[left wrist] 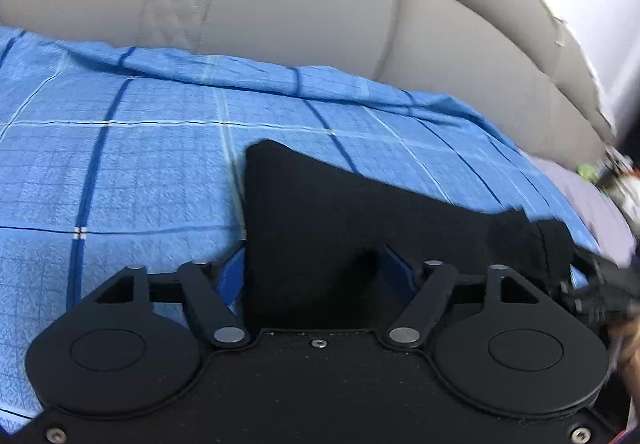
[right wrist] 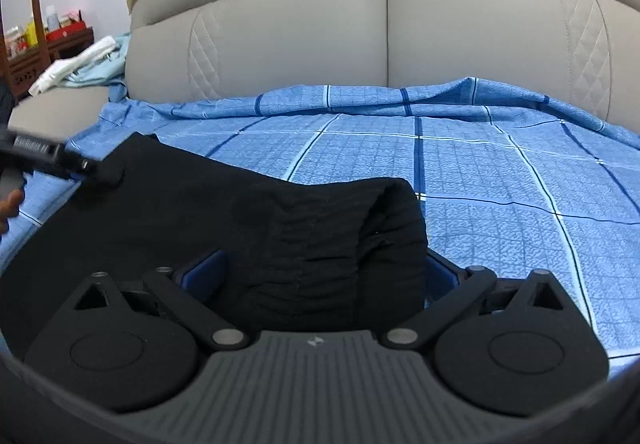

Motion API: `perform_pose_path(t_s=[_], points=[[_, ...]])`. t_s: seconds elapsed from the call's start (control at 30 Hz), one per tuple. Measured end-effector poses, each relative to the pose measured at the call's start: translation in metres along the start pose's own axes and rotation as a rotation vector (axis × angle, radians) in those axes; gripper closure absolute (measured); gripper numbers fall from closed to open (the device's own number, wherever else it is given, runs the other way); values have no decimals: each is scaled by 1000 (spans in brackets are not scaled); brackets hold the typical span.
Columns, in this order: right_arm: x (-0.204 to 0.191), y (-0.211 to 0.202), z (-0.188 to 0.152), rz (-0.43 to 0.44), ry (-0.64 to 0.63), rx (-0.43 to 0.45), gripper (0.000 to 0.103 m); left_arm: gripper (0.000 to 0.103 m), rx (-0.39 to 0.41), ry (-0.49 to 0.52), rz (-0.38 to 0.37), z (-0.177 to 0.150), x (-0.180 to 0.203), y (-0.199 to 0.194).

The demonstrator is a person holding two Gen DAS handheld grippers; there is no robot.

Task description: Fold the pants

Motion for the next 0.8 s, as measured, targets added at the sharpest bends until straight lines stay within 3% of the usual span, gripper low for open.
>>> perform_pose_path(t_s=[0.1,0.27,0.37,0.57,0.7,0.8], points=[[1,1,1,37,7,10,2,19,-11,68,9,-2,6,1],[0,6,6,65,-2,5,2,4,-25,78,27,7,14,13],[-2,8,8,74,-12,2,2,1,-15,93,44,7,18,17],[-3,11,11,103,-4,3,2,6,-1,97,65,8,18,19],[-3,11,11,115,5,12,2,6,14,64,30,10,12,18],[-2,12,13,134,23,18,2,6,15,72,61,13,14,23]])
Point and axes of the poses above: each gripper's, at about its wrist camera, not at the fingertips, and y roughly the way its jaws point, x to its right, z to its top, the point moved 9 cm from there along y, roughly the way its jaws point, and after that the axes turned 9 degrees about -x, right-handed, at the moved point
